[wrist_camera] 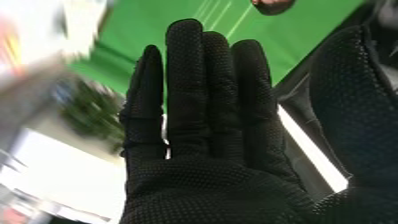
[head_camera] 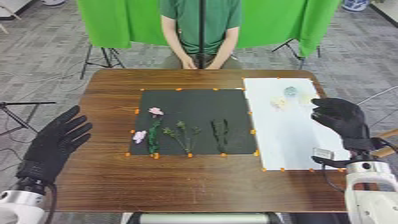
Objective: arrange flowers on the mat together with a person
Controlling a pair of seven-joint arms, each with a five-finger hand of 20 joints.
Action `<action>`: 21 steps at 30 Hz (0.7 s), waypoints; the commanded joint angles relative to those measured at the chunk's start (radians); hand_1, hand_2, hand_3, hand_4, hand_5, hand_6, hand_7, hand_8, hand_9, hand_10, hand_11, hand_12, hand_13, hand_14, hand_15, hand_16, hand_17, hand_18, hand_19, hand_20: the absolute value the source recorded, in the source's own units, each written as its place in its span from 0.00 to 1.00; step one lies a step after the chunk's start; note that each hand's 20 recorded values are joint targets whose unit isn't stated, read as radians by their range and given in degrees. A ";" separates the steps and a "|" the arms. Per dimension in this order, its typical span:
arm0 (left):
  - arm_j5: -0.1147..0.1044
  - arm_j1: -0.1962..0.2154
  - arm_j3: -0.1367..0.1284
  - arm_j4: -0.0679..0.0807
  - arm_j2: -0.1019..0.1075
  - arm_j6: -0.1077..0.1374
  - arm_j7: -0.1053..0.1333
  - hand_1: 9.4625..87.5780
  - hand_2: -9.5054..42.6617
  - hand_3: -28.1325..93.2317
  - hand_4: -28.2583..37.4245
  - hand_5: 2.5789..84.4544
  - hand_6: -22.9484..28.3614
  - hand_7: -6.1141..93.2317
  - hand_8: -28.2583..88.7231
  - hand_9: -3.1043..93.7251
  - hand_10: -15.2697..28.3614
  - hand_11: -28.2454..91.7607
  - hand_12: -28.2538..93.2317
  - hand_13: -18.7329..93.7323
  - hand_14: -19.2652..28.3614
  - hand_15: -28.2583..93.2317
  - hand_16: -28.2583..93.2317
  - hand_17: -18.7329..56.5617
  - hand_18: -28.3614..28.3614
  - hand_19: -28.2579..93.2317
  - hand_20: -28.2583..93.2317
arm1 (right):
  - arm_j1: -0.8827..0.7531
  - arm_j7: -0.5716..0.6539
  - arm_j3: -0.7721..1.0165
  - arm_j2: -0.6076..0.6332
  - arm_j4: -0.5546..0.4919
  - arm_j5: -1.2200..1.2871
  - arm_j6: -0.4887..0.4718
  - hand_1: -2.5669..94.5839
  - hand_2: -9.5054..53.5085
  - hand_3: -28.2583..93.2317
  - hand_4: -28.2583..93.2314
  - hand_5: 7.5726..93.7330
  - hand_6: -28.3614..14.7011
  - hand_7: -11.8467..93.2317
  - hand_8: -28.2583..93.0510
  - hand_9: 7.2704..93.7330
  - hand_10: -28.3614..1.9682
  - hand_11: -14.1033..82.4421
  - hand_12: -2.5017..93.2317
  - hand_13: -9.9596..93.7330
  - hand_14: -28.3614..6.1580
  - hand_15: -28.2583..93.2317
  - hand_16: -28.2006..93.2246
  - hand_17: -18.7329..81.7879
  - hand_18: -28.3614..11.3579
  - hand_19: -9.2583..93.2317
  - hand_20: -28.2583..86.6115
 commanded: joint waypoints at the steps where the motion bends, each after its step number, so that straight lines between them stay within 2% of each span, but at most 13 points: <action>1: -0.002 0.034 -0.013 -0.010 -0.006 0.015 0.017 0.26 0.09 0.79 0.02 0.36 0.52 0.21 0.17 0.31 0.61 0.38 0.39 0.37 0.69 0.44 0.26 0.13 0.88 0.59 0.31 | 0.101 0.091 -0.017 0.230 0.127 -0.447 -0.046 0.36 0.00 0.91 0.00 0.50 0.68 0.42 0.10 0.54 0.62 0.41 0.27 0.55 0.63 0.60 0.41 0.40 0.30 0.67 0.58; 3: 0.000 0.035 -0.015 -0.011 -0.006 0.015 0.017 0.26 0.09 0.79 0.02 0.36 0.52 0.21 0.17 0.31 0.61 0.38 0.39 0.37 0.69 0.45 0.26 0.13 0.88 0.59 0.31 | 0.120 0.118 -0.043 0.263 0.163 -0.544 -0.046 0.37 0.00 0.91 0.00 0.48 0.68 0.42 0.10 0.52 0.65 0.39 0.26 0.53 0.64 0.58 0.41 0.39 0.30 0.66 0.58; 4: 0.000 0.036 -0.015 -0.012 -0.007 0.016 0.018 0.26 0.09 0.79 0.02 0.36 0.52 0.21 0.17 0.31 0.61 0.38 0.39 0.37 0.69 0.45 0.26 0.13 0.88 0.59 0.31 | 0.127 0.132 -0.044 0.270 0.167 -0.592 -0.088 0.37 0.00 0.92 0.00 0.48 0.69 0.42 0.09 0.51 0.67 0.37 0.25 0.52 0.64 0.57 0.41 0.38 0.30 0.66 0.58; 8: 0.000 0.051 -0.022 -0.018 -0.012 0.021 0.025 0.26 0.09 0.79 0.02 0.36 0.52 0.21 0.17 0.31 0.61 0.38 0.39 0.37 0.69 0.44 0.26 0.13 0.88 0.59 0.31 | 0.149 0.143 -0.077 0.308 0.213 -0.649 -0.113 0.37 0.00 0.92 0.00 0.45 0.68 0.40 0.10 0.48 0.70 0.34 0.25 0.49 0.65 0.56 0.42 0.36 0.30 0.64 0.57; 21: 0.000 0.045 -0.023 -0.015 -0.009 0.020 0.024 0.26 0.09 0.79 0.02 0.36 0.52 0.21 0.17 0.31 0.61 0.38 0.39 0.37 0.69 0.44 0.26 0.13 0.88 0.59 0.31 | 0.236 0.144 -0.185 0.348 0.314 -0.711 -0.130 0.39 0.00 0.93 0.00 0.48 0.74 0.47 0.08 0.54 0.73 0.42 0.27 0.53 0.69 0.56 0.43 0.37 0.31 0.63 0.57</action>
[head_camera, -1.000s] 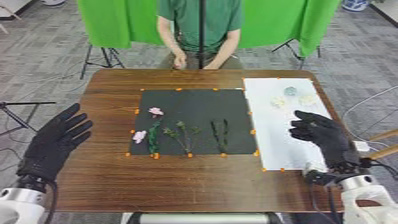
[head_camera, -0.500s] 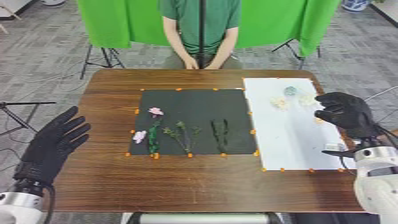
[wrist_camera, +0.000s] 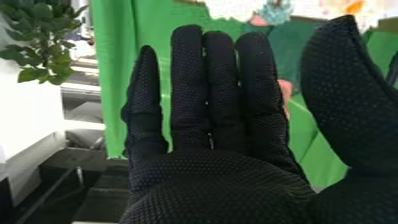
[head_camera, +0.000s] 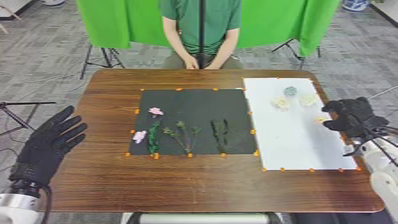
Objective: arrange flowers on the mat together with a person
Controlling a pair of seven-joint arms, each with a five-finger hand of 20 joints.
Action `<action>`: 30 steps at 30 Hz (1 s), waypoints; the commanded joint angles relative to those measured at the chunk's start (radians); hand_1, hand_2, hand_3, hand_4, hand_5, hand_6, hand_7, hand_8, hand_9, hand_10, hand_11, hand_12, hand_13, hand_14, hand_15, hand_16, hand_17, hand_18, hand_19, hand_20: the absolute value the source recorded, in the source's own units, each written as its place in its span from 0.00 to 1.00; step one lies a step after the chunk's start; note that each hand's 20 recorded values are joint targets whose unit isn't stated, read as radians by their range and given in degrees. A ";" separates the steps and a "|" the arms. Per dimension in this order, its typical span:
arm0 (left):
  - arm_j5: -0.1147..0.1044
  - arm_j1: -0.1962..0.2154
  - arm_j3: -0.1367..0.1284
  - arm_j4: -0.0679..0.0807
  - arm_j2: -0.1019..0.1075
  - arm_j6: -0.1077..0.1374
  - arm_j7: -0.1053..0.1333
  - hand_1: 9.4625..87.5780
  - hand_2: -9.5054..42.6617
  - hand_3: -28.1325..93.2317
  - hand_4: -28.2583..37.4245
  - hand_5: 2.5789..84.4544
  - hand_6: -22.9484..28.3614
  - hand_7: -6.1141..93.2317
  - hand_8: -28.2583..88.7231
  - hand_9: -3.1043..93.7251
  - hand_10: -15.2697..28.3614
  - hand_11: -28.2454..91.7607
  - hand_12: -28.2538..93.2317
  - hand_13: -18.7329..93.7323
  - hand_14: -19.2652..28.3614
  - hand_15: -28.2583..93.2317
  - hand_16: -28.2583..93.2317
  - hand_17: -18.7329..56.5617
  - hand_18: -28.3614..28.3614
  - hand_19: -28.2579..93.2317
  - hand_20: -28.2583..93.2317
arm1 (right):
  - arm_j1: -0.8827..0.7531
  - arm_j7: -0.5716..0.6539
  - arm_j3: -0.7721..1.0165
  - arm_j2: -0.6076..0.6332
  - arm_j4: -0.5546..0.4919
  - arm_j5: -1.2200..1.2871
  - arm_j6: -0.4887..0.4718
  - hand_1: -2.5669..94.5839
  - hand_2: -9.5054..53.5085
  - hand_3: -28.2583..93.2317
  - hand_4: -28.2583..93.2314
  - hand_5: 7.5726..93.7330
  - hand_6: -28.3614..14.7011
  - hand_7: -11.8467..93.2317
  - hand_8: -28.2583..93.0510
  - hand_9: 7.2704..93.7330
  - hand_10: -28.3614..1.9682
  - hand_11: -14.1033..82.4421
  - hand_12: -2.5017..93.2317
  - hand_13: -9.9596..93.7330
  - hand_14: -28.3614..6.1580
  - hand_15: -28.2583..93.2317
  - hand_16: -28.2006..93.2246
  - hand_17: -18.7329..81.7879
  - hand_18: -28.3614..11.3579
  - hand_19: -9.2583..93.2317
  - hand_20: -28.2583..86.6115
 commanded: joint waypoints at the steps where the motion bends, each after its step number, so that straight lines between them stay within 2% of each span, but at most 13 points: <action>1: 0.000 0.009 0.003 0.001 -0.006 0.008 -0.001 0.26 0.09 0.79 0.02 0.36 0.52 0.21 0.17 0.31 0.60 0.38 0.39 0.37 0.69 0.44 0.26 0.13 0.88 0.59 0.31 | 0.071 -0.002 -0.077 0.019 0.061 -0.019 0.007 0.40 0.00 0.93 0.00 0.49 0.74 0.47 0.08 0.54 0.73 0.42 0.27 0.54 0.69 0.57 0.43 0.37 0.31 0.63 0.57; 16: -0.001 0.003 0.004 0.001 -0.005 0.009 -0.001 0.26 0.09 0.79 0.02 0.35 0.52 0.21 0.17 0.31 0.61 0.38 0.39 0.37 0.69 0.45 0.26 0.13 0.88 0.59 0.31 | 0.134 0.073 -0.149 0.022 0.126 -0.068 0.042 0.41 0.00 0.92 0.00 0.51 0.75 0.50 0.07 0.56 0.72 0.46 0.28 0.55 0.69 0.59 0.43 0.38 0.32 0.64 0.57; 21: 0.001 0.002 0.003 0.002 -0.007 0.005 -0.007 0.26 0.09 0.79 0.02 0.36 0.52 0.20 0.17 0.31 0.61 0.38 0.39 0.37 0.69 0.44 0.26 0.13 0.88 0.59 0.31 | 0.150 0.069 -0.162 0.015 0.141 -0.065 -0.001 0.42 0.00 0.92 0.00 0.52 0.76 0.51 0.07 0.57 0.73 0.48 0.28 0.56 0.69 0.60 0.42 0.38 0.33 0.64 0.58; 27: 0.000 -0.005 0.005 0.007 0.000 0.001 -0.009 0.26 0.09 0.79 0.02 0.35 0.52 0.21 0.17 0.31 0.61 0.38 0.39 0.37 0.69 0.44 0.26 0.13 0.88 0.59 0.31 | 0.170 0.060 -0.185 0.012 0.154 -0.056 -0.018 0.43 0.00 0.90 0.00 0.53 0.76 0.52 0.15 0.60 0.73 0.49 0.28 0.60 0.69 0.61 0.42 0.38 0.33 0.65 0.58; 30: 0.001 -0.008 0.007 0.009 0.002 -0.001 -0.012 0.26 0.09 0.79 0.02 0.35 0.52 0.21 0.17 0.31 0.61 0.38 0.39 0.37 0.69 0.44 0.26 0.13 0.88 0.59 0.31 | 0.184 0.061 -0.208 0.012 0.165 -0.065 -0.005 0.46 0.00 0.87 0.00 0.54 0.77 0.54 0.19 0.64 0.74 0.45 0.34 0.63 0.71 0.61 0.43 0.39 0.34 0.64 0.58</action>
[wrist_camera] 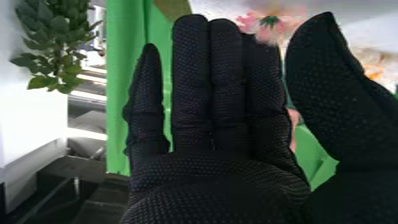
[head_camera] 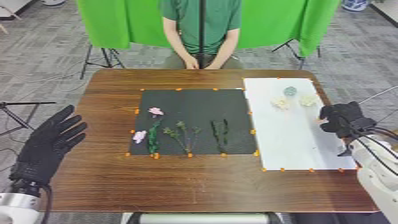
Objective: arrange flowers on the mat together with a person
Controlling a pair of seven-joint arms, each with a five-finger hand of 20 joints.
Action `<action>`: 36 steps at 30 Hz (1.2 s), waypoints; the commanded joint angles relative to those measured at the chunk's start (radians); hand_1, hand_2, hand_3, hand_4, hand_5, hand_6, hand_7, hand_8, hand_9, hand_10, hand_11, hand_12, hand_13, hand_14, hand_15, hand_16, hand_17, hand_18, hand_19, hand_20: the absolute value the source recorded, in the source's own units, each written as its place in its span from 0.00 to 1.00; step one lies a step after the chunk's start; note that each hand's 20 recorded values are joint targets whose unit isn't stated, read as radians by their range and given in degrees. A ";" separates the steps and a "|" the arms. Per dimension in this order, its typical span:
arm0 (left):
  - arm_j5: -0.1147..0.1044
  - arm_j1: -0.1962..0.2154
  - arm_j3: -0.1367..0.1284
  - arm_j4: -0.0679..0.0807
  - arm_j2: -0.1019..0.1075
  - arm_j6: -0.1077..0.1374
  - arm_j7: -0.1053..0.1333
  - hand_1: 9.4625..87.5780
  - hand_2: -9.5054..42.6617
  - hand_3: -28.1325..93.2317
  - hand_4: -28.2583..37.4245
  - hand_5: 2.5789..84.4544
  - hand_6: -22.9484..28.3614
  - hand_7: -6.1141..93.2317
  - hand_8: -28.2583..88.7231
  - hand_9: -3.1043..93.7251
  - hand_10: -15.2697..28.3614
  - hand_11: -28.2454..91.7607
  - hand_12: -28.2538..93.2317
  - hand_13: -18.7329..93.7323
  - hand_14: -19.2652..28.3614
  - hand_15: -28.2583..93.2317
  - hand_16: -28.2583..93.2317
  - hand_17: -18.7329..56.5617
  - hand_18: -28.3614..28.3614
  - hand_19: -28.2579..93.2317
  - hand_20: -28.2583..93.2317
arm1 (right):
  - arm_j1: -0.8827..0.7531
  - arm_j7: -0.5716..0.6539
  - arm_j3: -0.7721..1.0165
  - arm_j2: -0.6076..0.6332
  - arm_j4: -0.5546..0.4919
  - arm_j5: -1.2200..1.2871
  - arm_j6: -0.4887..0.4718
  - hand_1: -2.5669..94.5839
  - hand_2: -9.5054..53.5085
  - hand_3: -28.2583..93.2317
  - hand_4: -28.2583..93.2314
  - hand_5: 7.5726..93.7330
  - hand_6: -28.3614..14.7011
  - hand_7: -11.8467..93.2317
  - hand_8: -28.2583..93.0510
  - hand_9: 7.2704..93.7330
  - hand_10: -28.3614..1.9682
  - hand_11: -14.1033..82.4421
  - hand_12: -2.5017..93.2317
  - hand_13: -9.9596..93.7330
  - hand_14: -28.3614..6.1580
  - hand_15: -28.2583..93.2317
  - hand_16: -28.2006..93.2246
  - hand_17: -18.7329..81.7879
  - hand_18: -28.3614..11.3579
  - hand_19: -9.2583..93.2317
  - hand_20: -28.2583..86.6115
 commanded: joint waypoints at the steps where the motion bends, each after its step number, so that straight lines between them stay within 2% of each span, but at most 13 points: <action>1: 0.001 -0.001 0.004 0.009 0.001 -0.003 -0.013 0.26 0.09 0.79 0.02 0.35 0.52 0.21 0.17 0.31 0.61 0.38 0.39 0.37 0.69 0.44 0.26 0.13 0.88 0.59 0.31 | 0.035 -0.002 -0.044 0.002 0.024 -0.020 0.012 0.47 0.00 0.86 0.00 0.54 0.77 0.55 0.20 0.66 0.75 0.43 0.38 0.63 0.71 0.61 0.43 0.39 0.34 0.64 0.58; 3: -0.001 -0.001 0.006 0.010 0.003 -0.003 -0.011 0.26 0.09 0.79 0.02 0.35 0.52 0.20 0.17 0.31 0.61 0.38 0.39 0.37 0.69 0.44 0.26 0.13 0.88 0.59 0.31 | 0.041 0.002 -0.064 0.005 0.038 -0.016 0.063 0.50 0.00 0.85 0.00 0.55 0.78 0.58 0.20 0.71 0.76 0.36 0.45 0.66 0.73 0.59 0.48 0.40 0.34 0.65 0.59; 4: 0.001 -0.004 0.007 0.011 0.004 -0.004 -0.013 0.26 0.09 0.79 0.02 0.35 0.52 0.20 0.17 0.31 0.61 0.38 0.39 0.37 0.69 0.44 0.26 0.13 0.88 0.59 0.31 | 0.043 0.002 -0.069 0.004 0.043 -0.018 0.089 0.52 0.00 0.84 0.00 0.58 0.79 0.59 0.20 0.77 0.76 0.32 0.50 0.70 0.75 0.59 0.52 0.41 0.35 0.65 0.59; 7: -0.001 -0.004 0.005 0.010 0.006 -0.006 -0.011 0.26 0.09 0.79 0.02 0.35 0.52 0.21 0.17 0.31 0.61 0.38 0.39 0.37 0.69 0.44 0.26 0.13 0.88 0.59 0.31 | 0.024 -0.011 -0.059 0.005 0.018 -0.010 0.118 0.55 0.01 0.84 0.00 0.66 0.80 0.59 0.21 0.85 0.78 0.32 0.53 0.75 0.75 0.59 0.56 0.43 0.36 0.67 0.60; 13: -0.002 0.006 -0.005 0.006 0.004 -0.004 -0.014 0.25 0.09 0.79 0.02 0.35 0.52 0.20 0.17 0.31 0.61 0.38 0.39 0.37 0.69 0.44 0.26 0.13 0.88 0.59 0.31 | 0.047 -0.090 -0.082 -0.029 -0.110 0.002 0.196 0.55 0.00 0.87 0.00 0.70 0.80 0.58 0.21 0.87 0.77 0.32 0.54 0.76 0.75 0.59 0.57 0.44 0.36 0.68 0.61; 18: -0.002 0.020 -0.006 0.001 -0.003 0.003 -0.020 0.26 0.09 0.79 0.02 0.35 0.52 0.20 0.17 0.31 0.61 0.38 0.39 0.37 0.70 0.44 0.26 0.13 0.88 0.59 0.31 | 0.264 -0.217 -0.295 -0.105 -0.176 0.026 0.273 0.54 0.00 0.87 0.00 0.70 0.80 0.58 0.21 0.87 0.77 0.32 0.54 0.76 0.75 0.59 0.57 0.44 0.36 0.68 0.61; 23: 0.000 -0.005 0.016 0.008 0.013 -0.002 -0.029 0.26 0.09 0.79 0.02 0.35 0.52 0.20 0.17 0.31 0.61 0.38 0.39 0.37 0.70 0.45 0.26 0.13 0.88 0.59 0.31 | 0.476 -0.339 -0.478 -0.252 -0.155 0.073 0.241 0.53 0.00 0.88 0.00 0.71 0.80 0.58 0.20 0.87 0.77 0.31 0.54 0.76 0.76 0.59 0.58 0.44 0.36 0.68 0.61; 24: -0.001 -0.007 0.017 0.006 0.015 0.003 -0.035 0.26 0.09 0.79 0.02 0.35 0.52 0.20 0.17 0.31 0.61 0.38 0.39 0.37 0.70 0.45 0.26 0.13 0.88 0.59 0.31 | 0.512 -0.358 -0.512 -0.279 -0.141 0.081 0.234 0.53 0.00 0.88 0.00 0.71 0.80 0.58 0.20 0.87 0.77 0.31 0.54 0.76 0.76 0.59 0.58 0.44 0.36 0.68 0.61; 26: -0.003 -0.013 0.022 0.008 0.020 0.009 -0.033 0.26 0.09 0.79 0.02 0.35 0.52 0.20 0.17 0.31 0.61 0.38 0.39 0.37 0.69 0.45 0.26 0.13 0.88 0.59 0.31 | 0.574 -0.390 -0.565 -0.334 -0.110 0.088 0.217 0.53 0.00 0.88 0.00 0.71 0.80 0.58 0.20 0.87 0.78 0.31 0.54 0.76 0.76 0.59 0.58 0.44 0.36 0.68 0.61; 31: -0.004 -0.033 0.038 0.016 0.025 0.012 -0.043 0.26 0.09 0.79 0.02 0.35 0.52 0.21 0.17 0.31 0.61 0.38 0.39 0.37 0.70 0.44 0.26 0.13 0.88 0.58 0.31 | 0.675 -0.417 -0.688 -0.418 -0.038 0.082 0.154 0.53 0.00 0.88 0.00 0.71 0.81 0.57 0.19 0.88 0.78 0.31 0.53 0.76 0.76 0.58 0.58 0.43 0.36 0.68 0.61; 32: -0.006 -0.029 0.040 0.015 0.027 0.018 -0.036 0.26 0.09 0.79 0.02 0.35 0.52 0.21 0.17 0.31 0.61 0.38 0.39 0.37 0.69 0.44 0.26 0.13 0.88 0.58 0.31 | 0.686 -0.424 -0.707 -0.434 -0.022 0.076 0.139 0.53 0.00 0.88 0.00 0.72 0.81 0.57 0.19 0.88 0.78 0.30 0.53 0.76 0.76 0.58 0.58 0.43 0.35 0.67 0.61; 36: -0.005 -0.040 0.044 0.019 0.032 0.011 -0.035 0.26 0.09 0.79 0.02 0.35 0.52 0.20 0.17 0.31 0.61 0.38 0.39 0.37 0.69 0.44 0.26 0.13 0.88 0.58 0.31 | 0.728 -0.421 -0.787 -0.466 0.040 0.031 0.104 0.54 0.00 0.87 0.00 0.73 0.82 0.56 0.18 0.88 0.79 0.29 0.52 0.75 0.76 0.58 0.58 0.43 0.36 0.67 0.61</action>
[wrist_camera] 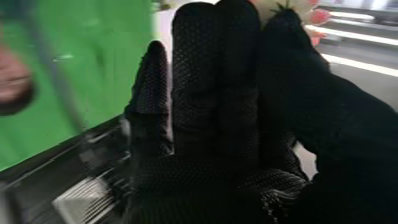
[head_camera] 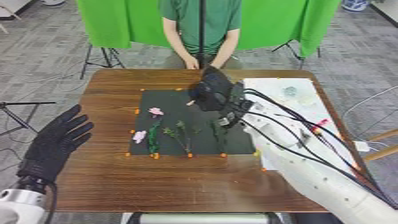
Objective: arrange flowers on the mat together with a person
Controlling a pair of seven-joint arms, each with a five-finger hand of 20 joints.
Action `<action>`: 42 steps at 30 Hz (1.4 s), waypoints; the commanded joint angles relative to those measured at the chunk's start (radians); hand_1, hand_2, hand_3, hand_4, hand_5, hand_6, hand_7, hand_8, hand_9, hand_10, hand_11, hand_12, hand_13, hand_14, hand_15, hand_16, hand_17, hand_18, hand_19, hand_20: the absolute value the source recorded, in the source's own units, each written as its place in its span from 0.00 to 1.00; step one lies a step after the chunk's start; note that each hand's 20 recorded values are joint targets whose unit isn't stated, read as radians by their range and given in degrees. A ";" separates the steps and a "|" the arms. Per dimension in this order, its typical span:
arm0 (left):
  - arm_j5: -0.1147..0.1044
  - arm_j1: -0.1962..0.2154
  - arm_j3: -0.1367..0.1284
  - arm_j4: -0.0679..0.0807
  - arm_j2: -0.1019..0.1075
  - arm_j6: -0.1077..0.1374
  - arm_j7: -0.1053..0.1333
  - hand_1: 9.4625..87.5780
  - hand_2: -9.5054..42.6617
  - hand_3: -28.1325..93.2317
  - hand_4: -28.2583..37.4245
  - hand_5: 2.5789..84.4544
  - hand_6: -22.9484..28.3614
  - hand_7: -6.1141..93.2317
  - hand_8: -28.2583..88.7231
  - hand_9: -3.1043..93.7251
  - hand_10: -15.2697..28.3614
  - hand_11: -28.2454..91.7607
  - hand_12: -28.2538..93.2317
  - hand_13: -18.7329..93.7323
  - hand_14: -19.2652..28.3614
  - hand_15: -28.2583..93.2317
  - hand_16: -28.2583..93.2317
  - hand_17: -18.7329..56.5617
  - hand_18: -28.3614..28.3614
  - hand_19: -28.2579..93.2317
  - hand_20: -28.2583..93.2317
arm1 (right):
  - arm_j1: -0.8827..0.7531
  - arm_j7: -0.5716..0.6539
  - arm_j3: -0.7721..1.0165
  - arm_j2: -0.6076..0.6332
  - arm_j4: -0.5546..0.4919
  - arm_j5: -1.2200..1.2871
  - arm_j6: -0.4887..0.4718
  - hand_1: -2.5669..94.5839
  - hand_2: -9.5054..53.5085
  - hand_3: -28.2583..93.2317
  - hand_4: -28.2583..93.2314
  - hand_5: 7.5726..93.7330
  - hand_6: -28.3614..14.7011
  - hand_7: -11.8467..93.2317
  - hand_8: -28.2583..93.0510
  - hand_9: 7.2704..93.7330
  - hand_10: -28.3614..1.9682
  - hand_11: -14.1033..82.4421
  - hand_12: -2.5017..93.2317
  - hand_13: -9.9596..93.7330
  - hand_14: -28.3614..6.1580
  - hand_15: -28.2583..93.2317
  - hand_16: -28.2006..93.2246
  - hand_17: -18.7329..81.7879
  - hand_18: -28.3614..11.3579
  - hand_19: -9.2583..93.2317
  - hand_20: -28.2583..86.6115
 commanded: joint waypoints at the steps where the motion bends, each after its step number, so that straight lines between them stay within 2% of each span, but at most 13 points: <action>1: -0.004 -0.010 0.014 0.014 0.011 0.007 -0.005 0.26 0.09 0.79 0.02 0.35 0.52 0.20 0.17 0.31 0.61 0.38 0.39 0.37 0.69 0.44 0.26 0.13 0.88 0.58 0.31 | 0.131 -0.020 -0.123 -0.123 0.081 -0.092 -0.080 0.54 0.00 0.87 0.00 0.73 0.82 0.56 0.18 0.89 0.79 0.29 0.52 0.75 0.77 0.58 0.58 0.43 0.36 0.67 0.61; 9: -0.004 -0.019 0.019 0.019 0.015 0.003 -0.001 0.26 0.09 0.79 0.02 0.35 0.52 0.20 0.17 0.31 0.61 0.38 0.39 0.37 0.69 0.44 0.26 0.13 0.88 0.58 0.31 | 0.142 -0.030 -0.165 -0.160 0.156 -0.197 -0.190 0.54 0.00 0.86 0.00 0.73 0.82 0.56 0.17 0.89 0.81 0.28 0.52 0.74 0.78 0.57 0.59 0.43 0.36 0.66 0.61; 20: -0.003 -0.026 0.024 0.023 0.020 0.001 0.002 0.25 0.10 0.79 0.02 0.35 0.52 0.20 0.17 0.31 0.61 0.38 0.39 0.37 0.70 0.44 0.26 0.13 0.88 0.58 0.31 | 0.150 0.014 -0.191 -0.181 0.206 -0.244 -0.175 0.54 0.00 0.86 0.00 0.73 0.83 0.55 0.17 0.88 0.82 0.27 0.51 0.73 0.78 0.56 0.59 0.42 0.37 0.65 0.60; 24: 0.000 -0.038 0.027 0.028 0.018 -0.011 -0.004 0.25 0.10 0.79 0.02 0.35 0.52 0.20 0.17 0.31 0.61 0.38 0.39 0.37 0.70 0.44 0.26 0.13 0.88 0.59 0.31 | 0.161 0.036 -0.203 -0.184 0.222 -0.264 -0.165 0.54 0.00 0.86 0.00 0.73 0.83 0.55 0.17 0.88 0.82 0.26 0.51 0.72 0.78 0.56 0.59 0.42 0.37 0.65 0.61; 30: -0.002 -0.040 0.030 0.028 0.021 -0.007 -0.001 0.25 0.09 0.79 0.02 0.36 0.53 0.20 0.18 0.31 0.61 0.38 0.39 0.37 0.70 0.44 0.26 0.13 0.88 0.59 0.31 | 0.171 0.045 -0.196 -0.185 0.247 -0.287 -0.186 0.53 0.00 0.85 0.00 0.72 0.84 0.55 0.18 0.87 0.82 0.26 0.51 0.72 0.78 0.57 0.58 0.42 0.36 0.65 0.61; 35: -0.003 -0.031 0.026 0.026 0.021 -0.003 0.006 0.25 0.09 0.79 0.02 0.36 0.53 0.20 0.18 0.31 0.61 0.38 0.39 0.37 0.70 0.45 0.26 0.13 0.88 0.59 0.31 | 0.176 0.056 -0.186 -0.180 0.236 -0.299 -0.224 0.52 0.00 0.85 0.00 0.66 0.82 0.55 0.17 0.83 0.82 0.26 0.50 0.70 0.76 0.58 0.57 0.41 0.36 0.65 0.61; 39: -0.002 -0.033 0.026 0.029 0.022 -0.009 0.010 0.25 0.09 0.79 0.02 0.36 0.53 0.20 0.18 0.31 0.61 0.38 0.39 0.37 0.70 0.45 0.26 0.13 0.88 0.59 0.31 | 0.178 0.070 -0.188 -0.170 0.219 -0.295 -0.243 0.50 0.00 0.85 0.00 0.62 0.81 0.55 0.17 0.80 0.81 0.26 0.50 0.68 0.74 0.60 0.54 0.40 0.35 0.65 0.61; 42: -0.002 -0.036 0.026 0.031 0.022 -0.013 0.011 0.25 0.09 0.79 0.02 0.36 0.53 0.20 0.18 0.31 0.61 0.38 0.39 0.37 0.70 0.45 0.26 0.13 0.88 0.59 0.31 | 0.179 0.081 -0.192 -0.166 0.213 -0.295 -0.244 0.50 0.00 0.85 0.00 0.60 0.79 0.55 0.17 0.75 0.79 0.30 0.47 0.67 0.74 0.61 0.52 0.40 0.35 0.65 0.60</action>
